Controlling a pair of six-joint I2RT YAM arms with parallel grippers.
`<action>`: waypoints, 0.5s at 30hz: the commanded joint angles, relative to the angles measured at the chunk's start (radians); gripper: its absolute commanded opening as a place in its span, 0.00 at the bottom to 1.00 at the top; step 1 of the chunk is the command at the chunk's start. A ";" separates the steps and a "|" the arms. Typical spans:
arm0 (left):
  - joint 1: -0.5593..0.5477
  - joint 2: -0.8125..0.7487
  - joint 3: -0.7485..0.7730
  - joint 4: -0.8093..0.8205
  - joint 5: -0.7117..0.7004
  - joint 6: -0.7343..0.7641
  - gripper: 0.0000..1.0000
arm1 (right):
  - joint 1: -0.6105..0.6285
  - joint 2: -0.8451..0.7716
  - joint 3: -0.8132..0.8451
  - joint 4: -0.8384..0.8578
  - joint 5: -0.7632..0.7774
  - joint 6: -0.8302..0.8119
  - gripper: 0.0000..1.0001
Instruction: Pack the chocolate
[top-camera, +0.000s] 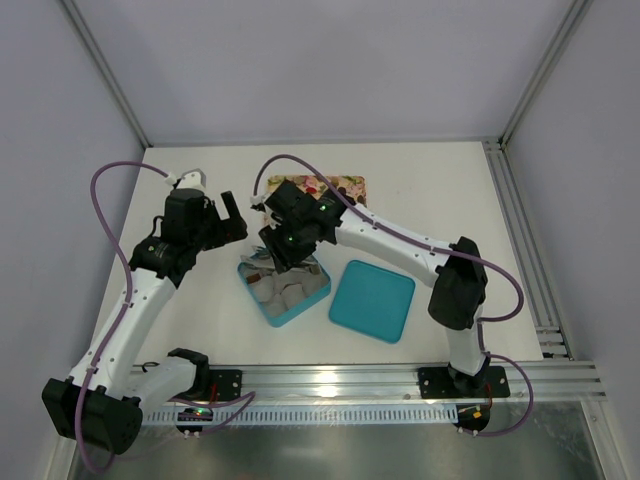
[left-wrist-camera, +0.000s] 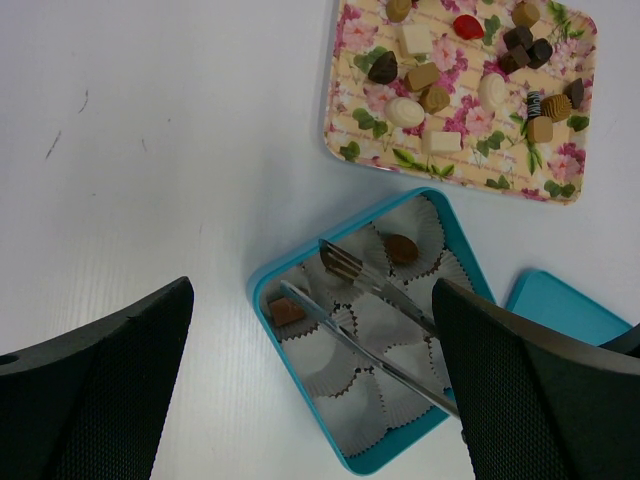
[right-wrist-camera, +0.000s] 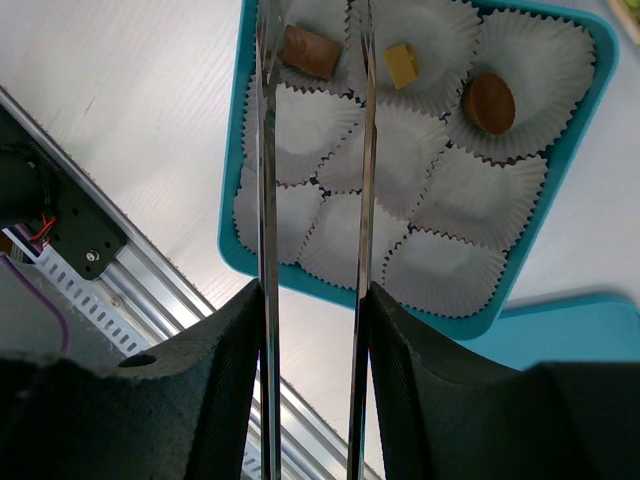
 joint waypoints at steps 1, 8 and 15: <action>-0.001 -0.022 -0.007 0.014 -0.013 0.017 1.00 | -0.028 -0.097 0.034 -0.015 0.048 -0.019 0.46; -0.001 -0.022 -0.007 0.012 -0.008 0.016 1.00 | -0.162 -0.185 -0.044 -0.009 0.068 -0.033 0.46; -0.001 -0.018 -0.005 0.014 -0.002 0.017 1.00 | -0.364 -0.188 -0.092 -0.007 0.157 -0.057 0.46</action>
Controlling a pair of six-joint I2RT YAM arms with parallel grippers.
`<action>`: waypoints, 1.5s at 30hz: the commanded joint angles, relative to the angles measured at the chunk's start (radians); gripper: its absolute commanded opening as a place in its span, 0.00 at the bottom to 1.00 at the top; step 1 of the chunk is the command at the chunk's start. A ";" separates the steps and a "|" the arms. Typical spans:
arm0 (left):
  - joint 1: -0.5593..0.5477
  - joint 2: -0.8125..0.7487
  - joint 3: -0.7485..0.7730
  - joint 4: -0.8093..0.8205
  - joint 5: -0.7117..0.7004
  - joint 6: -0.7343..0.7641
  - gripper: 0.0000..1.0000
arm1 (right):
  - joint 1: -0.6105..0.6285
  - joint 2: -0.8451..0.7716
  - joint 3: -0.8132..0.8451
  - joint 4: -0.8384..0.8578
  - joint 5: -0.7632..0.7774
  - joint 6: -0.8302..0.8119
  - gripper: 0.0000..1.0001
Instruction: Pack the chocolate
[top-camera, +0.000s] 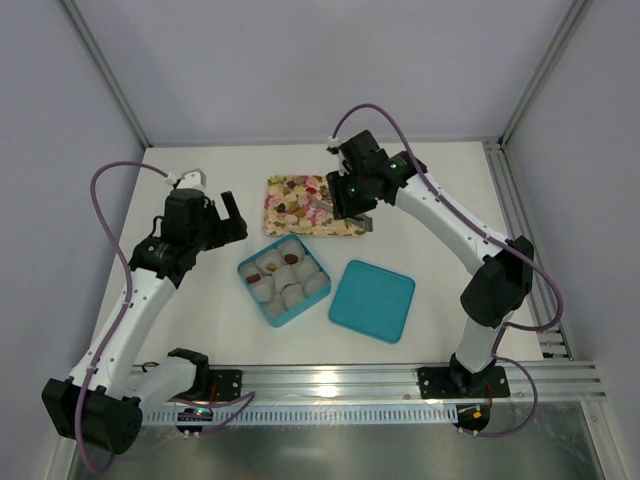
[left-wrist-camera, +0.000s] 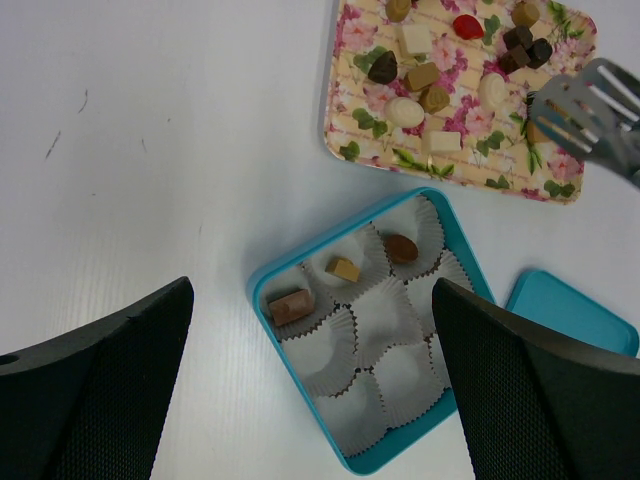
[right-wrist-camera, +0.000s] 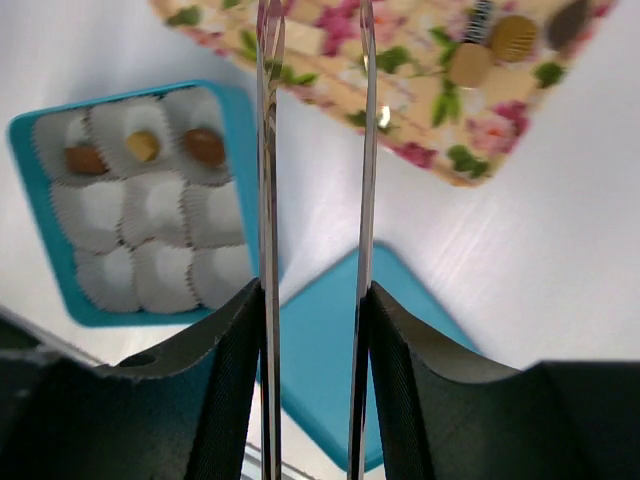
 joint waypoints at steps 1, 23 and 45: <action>-0.001 -0.018 -0.005 0.016 -0.003 0.017 1.00 | -0.066 -0.003 -0.016 0.002 0.093 -0.028 0.46; -0.001 -0.016 -0.007 0.016 -0.003 0.016 1.00 | -0.149 0.083 -0.113 0.043 0.105 -0.025 0.45; -0.001 -0.013 -0.005 0.014 -0.004 0.017 1.00 | -0.158 0.112 -0.099 0.051 0.062 -0.025 0.45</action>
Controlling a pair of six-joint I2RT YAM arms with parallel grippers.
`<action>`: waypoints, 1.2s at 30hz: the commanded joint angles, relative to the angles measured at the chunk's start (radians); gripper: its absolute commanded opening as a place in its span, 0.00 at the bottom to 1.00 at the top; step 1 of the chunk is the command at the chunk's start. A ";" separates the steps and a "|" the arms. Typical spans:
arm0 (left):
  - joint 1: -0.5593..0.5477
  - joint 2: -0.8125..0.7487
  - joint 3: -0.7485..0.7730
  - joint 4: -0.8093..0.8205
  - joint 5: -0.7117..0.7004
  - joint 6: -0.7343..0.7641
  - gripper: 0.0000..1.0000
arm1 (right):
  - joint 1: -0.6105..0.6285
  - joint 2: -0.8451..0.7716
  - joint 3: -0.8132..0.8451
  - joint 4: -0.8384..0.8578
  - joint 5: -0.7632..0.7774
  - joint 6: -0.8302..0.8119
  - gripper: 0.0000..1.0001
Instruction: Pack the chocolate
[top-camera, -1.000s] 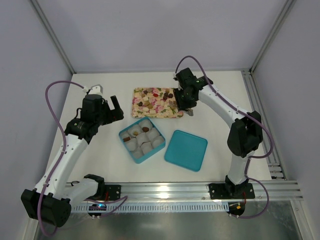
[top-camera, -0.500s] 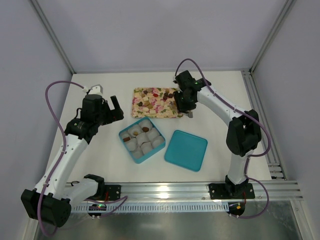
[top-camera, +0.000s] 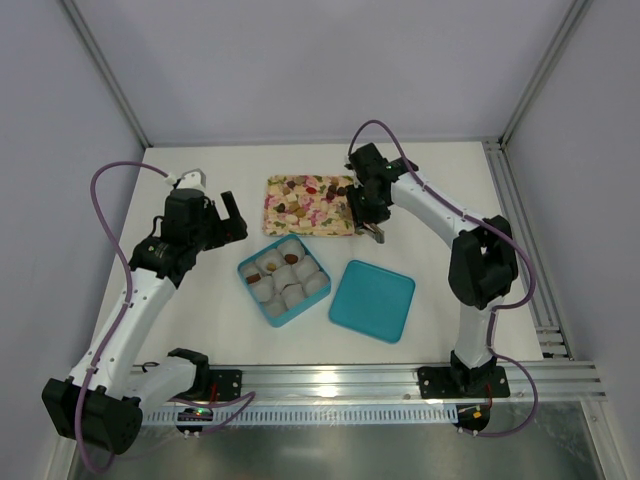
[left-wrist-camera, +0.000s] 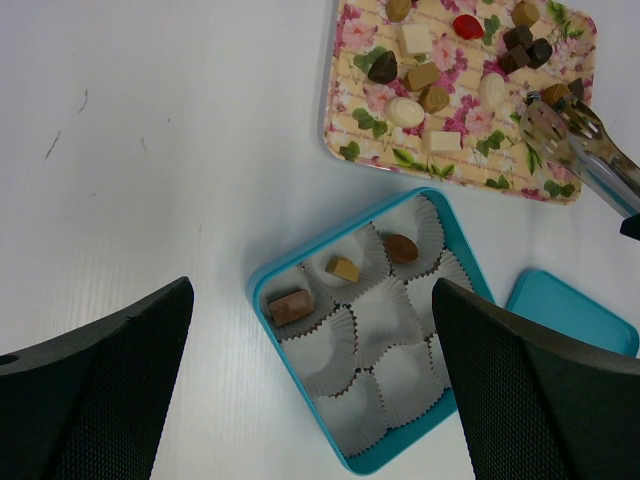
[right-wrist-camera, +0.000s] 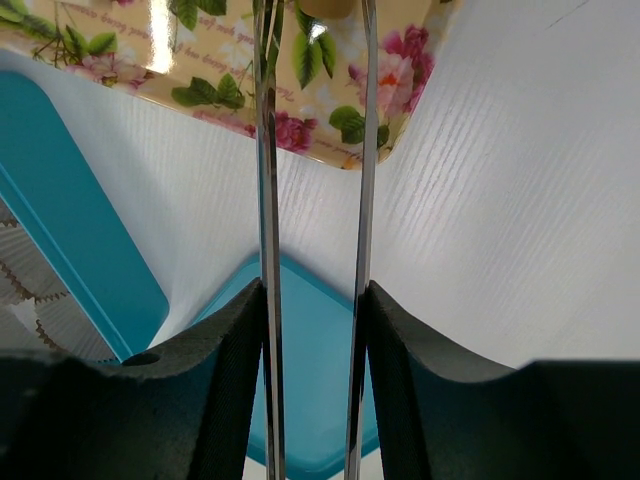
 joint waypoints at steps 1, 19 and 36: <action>-0.001 -0.015 -0.005 0.014 -0.006 0.016 1.00 | -0.004 -0.030 0.017 0.018 -0.008 -0.008 0.45; -0.001 -0.013 -0.005 0.015 -0.004 0.016 1.00 | -0.008 -0.065 -0.007 0.012 -0.004 -0.011 0.45; -0.001 -0.012 -0.005 0.014 -0.003 0.016 1.00 | -0.014 -0.093 -0.041 0.028 -0.011 -0.014 0.45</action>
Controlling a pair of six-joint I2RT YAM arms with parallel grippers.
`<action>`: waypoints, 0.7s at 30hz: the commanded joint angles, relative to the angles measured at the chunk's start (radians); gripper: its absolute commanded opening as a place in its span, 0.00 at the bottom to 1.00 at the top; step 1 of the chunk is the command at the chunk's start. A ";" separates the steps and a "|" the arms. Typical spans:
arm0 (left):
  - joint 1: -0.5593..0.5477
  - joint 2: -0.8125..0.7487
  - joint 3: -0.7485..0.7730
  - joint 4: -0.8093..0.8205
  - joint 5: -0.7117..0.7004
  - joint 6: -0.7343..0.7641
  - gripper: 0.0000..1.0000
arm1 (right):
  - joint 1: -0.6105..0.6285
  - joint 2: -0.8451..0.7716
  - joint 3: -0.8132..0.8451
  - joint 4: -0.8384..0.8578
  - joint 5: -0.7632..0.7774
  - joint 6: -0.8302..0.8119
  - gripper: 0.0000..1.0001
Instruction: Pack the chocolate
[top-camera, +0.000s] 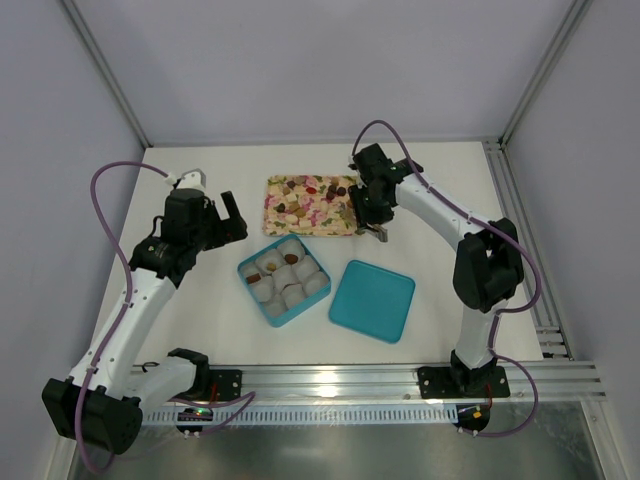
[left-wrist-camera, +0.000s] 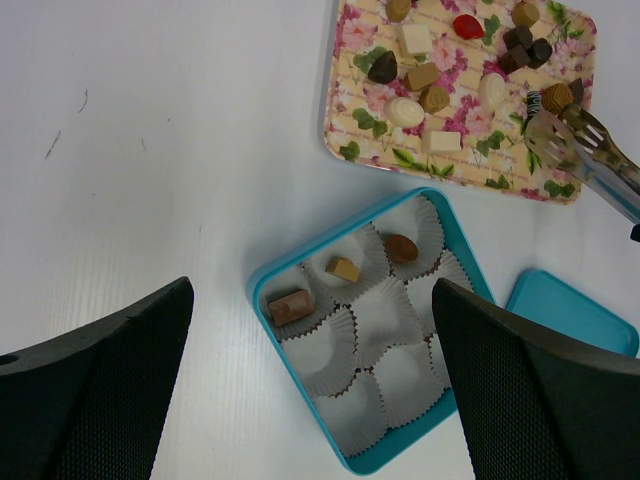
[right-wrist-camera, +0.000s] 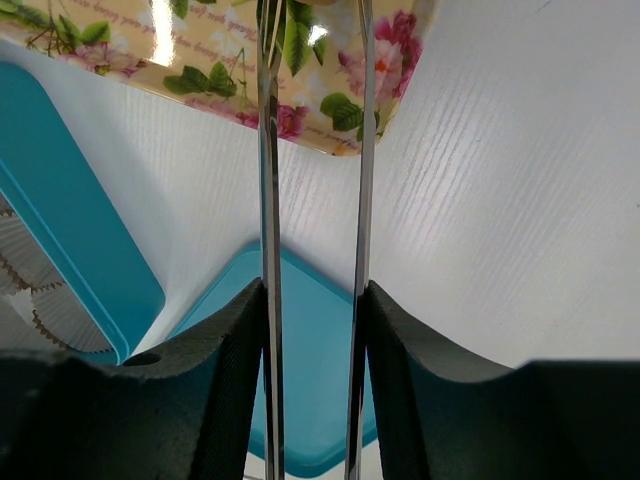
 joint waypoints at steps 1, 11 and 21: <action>-0.001 -0.013 -0.005 0.014 -0.003 0.016 1.00 | -0.006 -0.049 -0.006 0.022 -0.007 -0.014 0.44; -0.001 -0.015 -0.006 0.014 -0.006 0.016 1.00 | -0.018 -0.032 0.003 0.033 -0.060 -0.014 0.40; -0.001 -0.013 -0.005 0.014 -0.006 0.016 1.00 | -0.026 -0.046 0.005 0.028 -0.061 -0.017 0.37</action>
